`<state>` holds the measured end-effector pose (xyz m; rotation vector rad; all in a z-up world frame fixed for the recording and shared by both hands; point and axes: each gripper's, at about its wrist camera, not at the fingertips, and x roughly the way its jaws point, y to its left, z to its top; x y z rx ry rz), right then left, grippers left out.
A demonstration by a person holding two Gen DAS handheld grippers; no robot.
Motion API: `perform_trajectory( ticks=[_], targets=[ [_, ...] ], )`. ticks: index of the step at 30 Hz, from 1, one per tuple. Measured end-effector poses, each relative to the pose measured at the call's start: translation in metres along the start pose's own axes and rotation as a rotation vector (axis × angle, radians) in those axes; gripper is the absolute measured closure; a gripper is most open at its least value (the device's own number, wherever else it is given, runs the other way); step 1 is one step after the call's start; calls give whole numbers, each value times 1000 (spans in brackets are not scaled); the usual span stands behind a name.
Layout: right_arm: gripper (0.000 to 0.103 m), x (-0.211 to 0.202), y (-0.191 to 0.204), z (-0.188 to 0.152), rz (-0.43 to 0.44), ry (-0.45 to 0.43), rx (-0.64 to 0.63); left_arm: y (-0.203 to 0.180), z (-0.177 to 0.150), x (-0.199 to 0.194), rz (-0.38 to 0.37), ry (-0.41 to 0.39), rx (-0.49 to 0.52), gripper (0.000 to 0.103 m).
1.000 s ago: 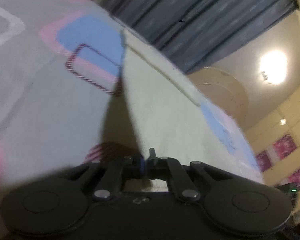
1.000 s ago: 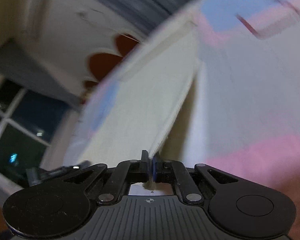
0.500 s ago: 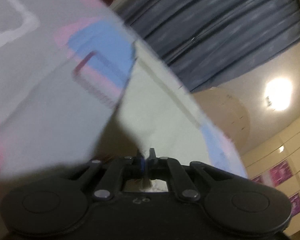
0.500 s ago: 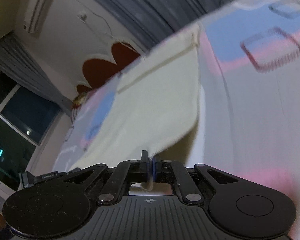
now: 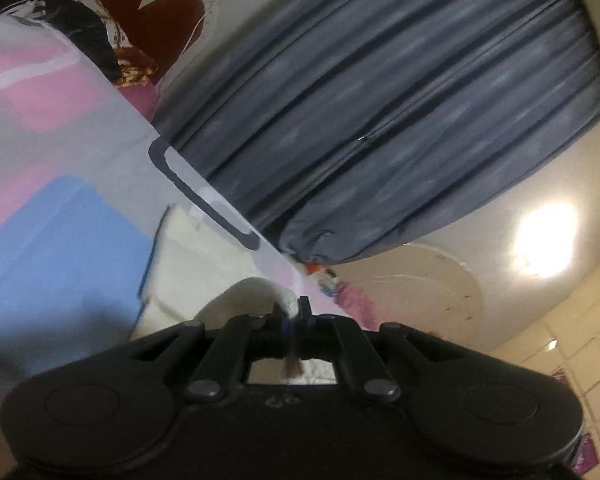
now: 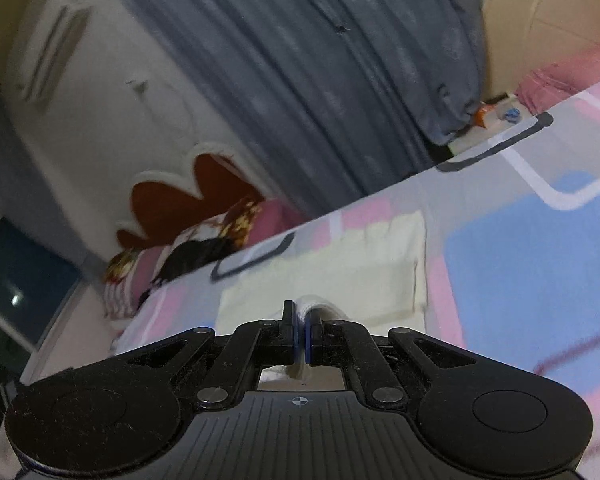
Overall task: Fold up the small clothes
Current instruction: 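Carry the hem with both grippers over the sweater toward the collar, then lower the hem onto the collar and open both grippers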
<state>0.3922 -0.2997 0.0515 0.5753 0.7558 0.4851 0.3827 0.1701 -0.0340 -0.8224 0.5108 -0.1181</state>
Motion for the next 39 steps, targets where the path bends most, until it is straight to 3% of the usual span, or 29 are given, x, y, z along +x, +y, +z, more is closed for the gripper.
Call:
perform_trajectory(
  ticks=[5, 11, 15, 17, 19, 22, 24, 26, 28, 31, 33, 34, 35, 36, 37, 39],
  targets=[
    [101, 86, -37, 34, -53, 53, 79, 26, 23, 82, 92, 91, -16, 100],
    [101, 163, -101, 46, -77, 97, 189, 61, 33, 149, 100, 136, -32, 100],
    [101, 188, -136, 52, -44, 80, 256, 74, 31, 168, 49, 104, -22, 99],
    [101, 196, -147, 54, 3, 72, 270, 79, 31, 176, 5, 67, -37, 88],
    [98, 200, -155, 56, 21, 49, 276, 87, 30, 178, -41, 23, -96, 43],
    [61, 194, -158, 57, -7, -25, 238, 84, 32, 177, -56, 1, -80, 36],
    [61, 185, -160, 57, 3, -63, 217, 80, 35, 175, -52, 3, -33, 35],
    [61, 180, -158, 57, -5, -75, 162, 69, 37, 179, 17, 30, 86, 38],
    [61, 184, -147, 56, -38, -51, 56, 58, 37, 188, 94, 85, 210, 52],
    [61, 196, -130, 52, -85, -9, -81, 38, 30, 204, 214, 153, 417, 59],
    [62, 206, -119, 47, -135, 25, -180, 28, 22, 210, 252, 171, 516, 60],
    [62, 212, -112, 43, -160, 40, -238, 22, 18, 211, 267, 176, 558, 65],
    [70, 215, -107, 39, -182, 49, -285, 18, 14, 214, 276, 178, 592, 72],
    [80, 219, -100, 35, -211, 52, -338, 16, 12, 213, 280, 174, 613, 86],
    [94, 223, -94, 31, -240, 50, -391, 18, 12, 212, 283, 162, 617, 94],
    [95, 225, -85, 23, -265, 33, -475, 19, 12, 211, 281, 138, 603, 98]
  ],
)
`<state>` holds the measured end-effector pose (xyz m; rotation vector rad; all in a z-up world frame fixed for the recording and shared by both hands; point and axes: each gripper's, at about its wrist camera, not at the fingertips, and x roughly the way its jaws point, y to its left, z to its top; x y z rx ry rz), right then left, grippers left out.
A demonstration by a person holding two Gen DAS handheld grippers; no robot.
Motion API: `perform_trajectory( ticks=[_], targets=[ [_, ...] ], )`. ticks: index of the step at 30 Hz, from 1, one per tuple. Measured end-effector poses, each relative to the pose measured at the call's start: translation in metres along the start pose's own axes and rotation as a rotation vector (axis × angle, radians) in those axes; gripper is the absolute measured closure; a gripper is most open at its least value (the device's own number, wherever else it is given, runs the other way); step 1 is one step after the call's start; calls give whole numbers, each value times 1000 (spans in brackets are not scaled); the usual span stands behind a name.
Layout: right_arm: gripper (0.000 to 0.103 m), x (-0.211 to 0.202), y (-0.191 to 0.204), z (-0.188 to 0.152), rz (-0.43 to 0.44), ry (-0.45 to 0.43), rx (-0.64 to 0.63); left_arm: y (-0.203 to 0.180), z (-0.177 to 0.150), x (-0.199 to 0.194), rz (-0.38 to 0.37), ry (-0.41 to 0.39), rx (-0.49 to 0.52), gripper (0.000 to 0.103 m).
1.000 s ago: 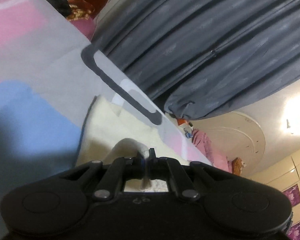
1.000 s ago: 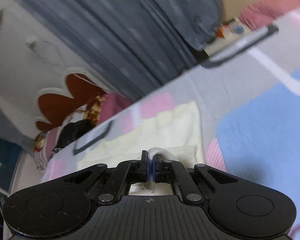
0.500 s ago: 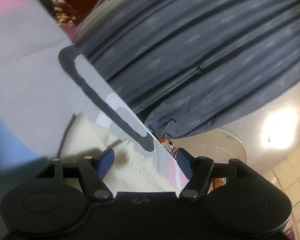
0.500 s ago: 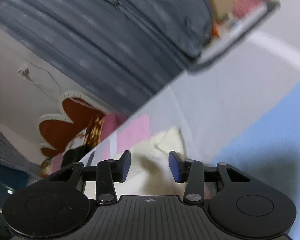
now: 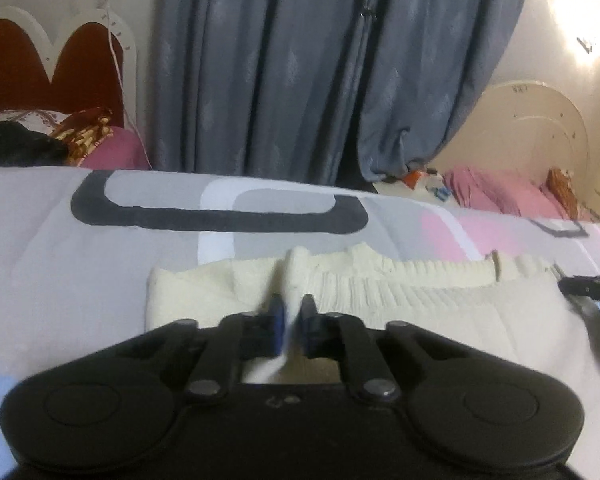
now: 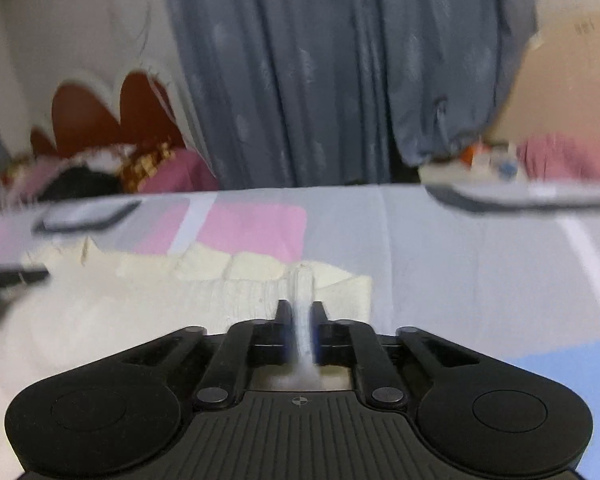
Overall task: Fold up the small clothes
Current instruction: 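Lower the hem onto the collar and open both grippers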
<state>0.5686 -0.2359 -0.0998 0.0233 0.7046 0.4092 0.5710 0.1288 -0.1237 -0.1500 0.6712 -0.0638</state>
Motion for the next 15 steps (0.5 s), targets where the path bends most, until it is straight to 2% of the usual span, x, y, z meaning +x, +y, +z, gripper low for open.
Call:
perform_trajectory(
  ticks=[2, 4, 5, 7, 9, 11, 12, 13, 14, 15],
  targets=[
    [101, 0, 9, -6, -10, -22, -71, 0, -4, -7, 4, -48, -14, 99],
    [101, -2, 14, -7, -32, -65, -107, -1, -5, -18, 2, -124, -27, 99],
    [101, -8, 13, -7, -33, -106, -103, -1, -4, -21, -3, -169, -35, 100],
    [101, -14, 13, -5, -32, -175, -75, -2, -3, -24, 23, -210, -50, 100],
    [101, -6, 13, -3, -69, -178, -71, -1, -2, -9, 44, -166, -79, 100],
    [101, 17, 13, -8, -108, -81, -71, 0, -5, 14, 55, -48, -91, 97],
    [101, 32, 12, -13, -116, -4, -64, 0, -5, 15, 56, -63, -100, 94],
    [101, 34, 13, -17, -117, -18, -64, 1, -2, 14, 63, -58, -102, 83],
    [101, 32, 16, -16, -123, -14, -71, 0, 0, 11, 77, -60, -102, 79],
    [100, 29, 17, -14, -134, -10, -60, -3, 1, 3, 112, -75, -102, 65]
  ],
)
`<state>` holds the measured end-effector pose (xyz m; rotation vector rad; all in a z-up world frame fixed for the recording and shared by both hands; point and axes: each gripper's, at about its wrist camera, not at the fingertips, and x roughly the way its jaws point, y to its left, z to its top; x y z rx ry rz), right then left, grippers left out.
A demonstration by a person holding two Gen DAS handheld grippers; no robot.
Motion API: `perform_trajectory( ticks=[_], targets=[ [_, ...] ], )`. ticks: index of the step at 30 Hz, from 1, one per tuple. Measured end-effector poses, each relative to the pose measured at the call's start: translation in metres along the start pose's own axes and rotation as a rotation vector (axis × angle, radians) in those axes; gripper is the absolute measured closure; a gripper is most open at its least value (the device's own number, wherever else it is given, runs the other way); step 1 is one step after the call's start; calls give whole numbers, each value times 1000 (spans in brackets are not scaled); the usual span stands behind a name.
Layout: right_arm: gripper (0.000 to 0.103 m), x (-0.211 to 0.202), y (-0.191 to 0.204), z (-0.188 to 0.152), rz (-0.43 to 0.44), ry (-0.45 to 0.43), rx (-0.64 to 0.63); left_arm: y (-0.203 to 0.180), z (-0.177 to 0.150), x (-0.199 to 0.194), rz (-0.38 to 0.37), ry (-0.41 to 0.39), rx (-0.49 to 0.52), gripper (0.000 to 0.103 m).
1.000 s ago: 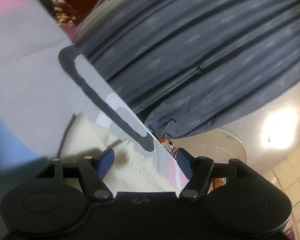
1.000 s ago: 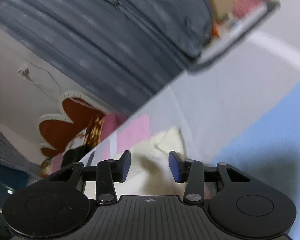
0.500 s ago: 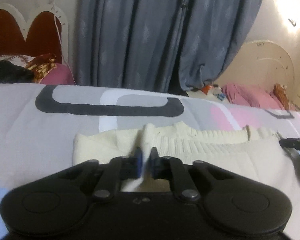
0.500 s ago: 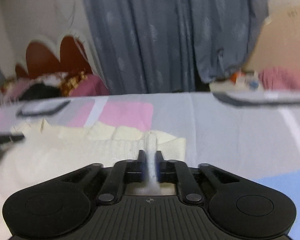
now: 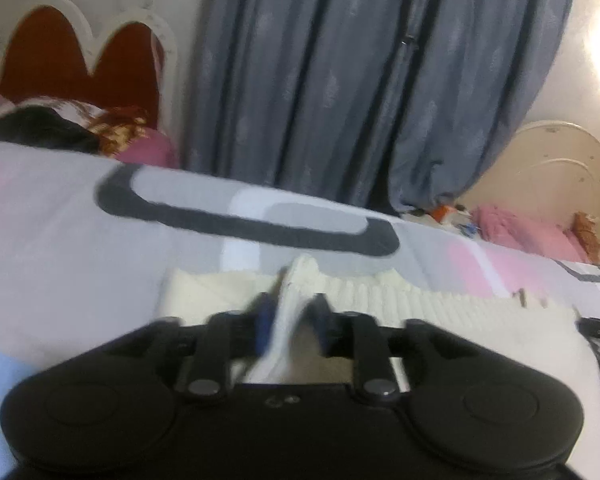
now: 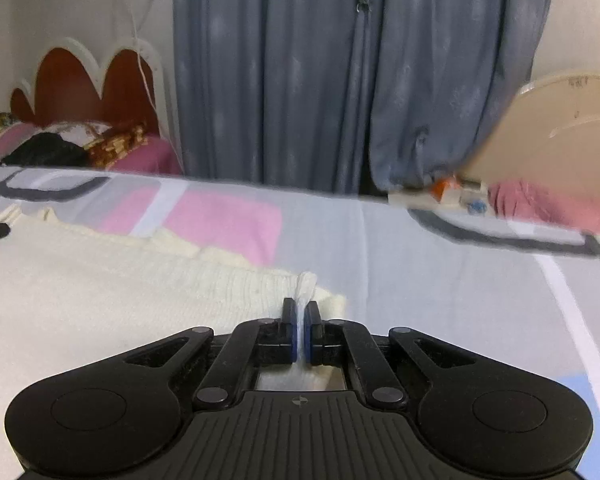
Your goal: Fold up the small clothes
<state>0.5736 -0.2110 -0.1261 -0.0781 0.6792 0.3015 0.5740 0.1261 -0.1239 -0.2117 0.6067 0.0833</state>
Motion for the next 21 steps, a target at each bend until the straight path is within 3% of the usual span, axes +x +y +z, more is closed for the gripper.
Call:
perform_trajectory(
  ticks=[1, 3, 5, 8, 9, 10, 11, 13, 14, 15, 16, 17, 19, 21],
  targets=[
    [95, -8, 1, 3, -22, -15, 6, -7, 1, -14, 27, -55, 8, 54],
    [75, -33, 9, 6, -28, -130, 11, -28, -3, -34, -33, -143, 52, 39],
    [43, -39, 29, 11, 78, -169, 12, -61, -5, -28, -126, -75, 86, 33],
    [46, -24, 73, 15, 194, -99, -49, -104, -14, -12, -172, -9, 176, 33],
    [53, -18, 84, 14, 218, -72, -64, -108, -17, -8, -163, 3, 199, 33],
    [69, -11, 93, 11, 219, -33, -99, -104, -20, -4, -130, 22, 211, 32],
    [72, -6, 96, 6, 201, -5, -135, -95, -21, -5, -93, 26, 217, 32],
    [72, -9, 78, -4, 148, -16, -173, -62, -25, -13, 0, -4, 234, 31],
    [72, -10, 58, -6, 74, -11, -151, -46, -26, -16, 34, -13, 229, 31],
    [72, -10, 35, -8, 20, -4, -101, -29, -25, -18, 8, -6, 193, 31],
    [72, -9, 11, -10, 20, 5, -26, -21, -22, -18, -16, 3, 169, 31],
    [64, -7, -1, -10, 3, 27, 16, -24, -19, -17, -11, 10, 193, 31],
    [61, -10, -4, -4, 3, 34, 48, -39, -16, -20, 39, -4, 251, 35],
    [61, -27, 8, 3, 13, -30, 55, -58, -19, -39, -24, -57, 261, 33]
  ],
)
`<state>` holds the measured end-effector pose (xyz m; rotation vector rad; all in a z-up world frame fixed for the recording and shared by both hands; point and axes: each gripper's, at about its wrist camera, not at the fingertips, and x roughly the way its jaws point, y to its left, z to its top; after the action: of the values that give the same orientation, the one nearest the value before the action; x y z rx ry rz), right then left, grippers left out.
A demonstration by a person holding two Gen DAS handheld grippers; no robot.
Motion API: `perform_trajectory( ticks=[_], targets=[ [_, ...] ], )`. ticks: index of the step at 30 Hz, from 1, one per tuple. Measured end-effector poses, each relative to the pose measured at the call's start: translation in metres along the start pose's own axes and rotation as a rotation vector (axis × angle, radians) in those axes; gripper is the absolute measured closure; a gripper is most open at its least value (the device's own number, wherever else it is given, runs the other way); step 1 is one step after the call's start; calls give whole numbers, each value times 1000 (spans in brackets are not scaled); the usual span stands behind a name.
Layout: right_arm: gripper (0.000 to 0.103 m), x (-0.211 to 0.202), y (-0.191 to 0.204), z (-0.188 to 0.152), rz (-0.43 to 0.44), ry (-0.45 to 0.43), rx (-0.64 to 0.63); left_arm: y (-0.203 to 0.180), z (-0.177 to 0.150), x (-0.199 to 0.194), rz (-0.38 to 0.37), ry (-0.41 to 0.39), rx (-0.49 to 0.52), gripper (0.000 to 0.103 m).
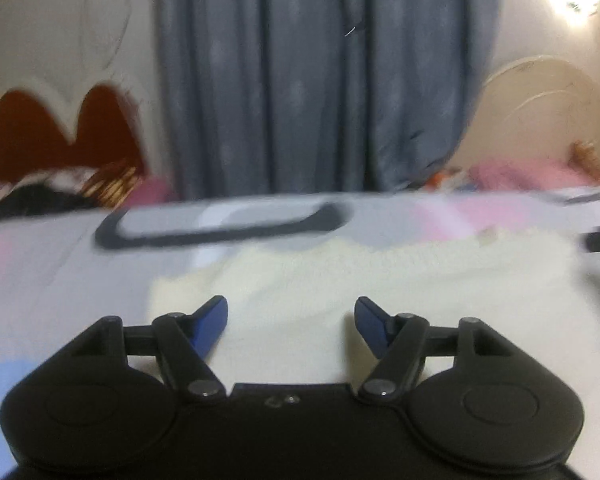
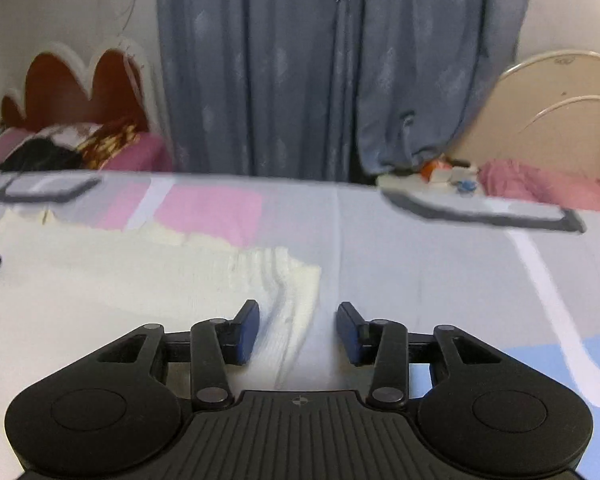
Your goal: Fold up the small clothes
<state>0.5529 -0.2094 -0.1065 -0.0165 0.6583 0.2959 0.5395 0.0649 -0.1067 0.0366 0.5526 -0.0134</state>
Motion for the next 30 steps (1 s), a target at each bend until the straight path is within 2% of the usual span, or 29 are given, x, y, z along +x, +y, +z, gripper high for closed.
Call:
perform_trajectory(
  ticks=[1, 3, 6, 7, 9, 12, 13, 15, 16, 18, 20, 21, 23, 26, 28, 30],
  targets=[
    [61, -11, 10, 1, 51, -30, -6, -12, -7, -7, -40, -16, -4, 33],
    [61, -27, 42, -5, 141, -28, -71, -37, -13, -14, -109, 7, 11, 33],
    [61, -29, 94, -31, 222, 30, -211, -57, -31, -14, -119, 63, 37, 32],
    [61, -25, 102, -40, 204, 54, -254, -61, -37, -14, -99, 51, 60, 32],
    [61, -28, 106, -52, 179, 28, -261, -55, -34, -16, -103, 67, 49, 31],
    [61, -36, 101, -44, 153, 55, -240, -40, -32, -38, -94, 40, 26, 33],
    [61, -41, 100, -40, 160, 40, -237, -34, -36, -39, -108, 43, 9, 33],
    [61, -44, 101, -43, 187, 45, -245, -27, -48, -34, -119, 97, -6, 31],
    [62, -37, 102, -53, 170, 102, -256, -28, -49, -36, -118, 85, 6, 30],
    [61, -37, 98, -57, 166, 84, -257, -23, -51, -46, -100, 94, 17, 33],
    [61, -50, 96, -55, 120, 97, -243, -17, -53, -62, -87, 79, 2, 33],
    [61, -60, 97, -55, 108, 88, -241, -16, -53, -70, -104, 72, -19, 33],
    [61, -79, 106, -55, 156, 61, -224, -26, -55, -76, -143, 70, -38, 33],
    [61, -86, 134, -68, 222, 99, -225, -48, -65, -78, -122, 128, -20, 37],
    [62, -88, 143, -84, 202, 154, -241, -54, -78, -82, -111, 140, 0, 33],
    [62, -98, 141, -95, 184, 132, -253, -53, -90, -96, -92, 133, 32, 33]
  ],
)
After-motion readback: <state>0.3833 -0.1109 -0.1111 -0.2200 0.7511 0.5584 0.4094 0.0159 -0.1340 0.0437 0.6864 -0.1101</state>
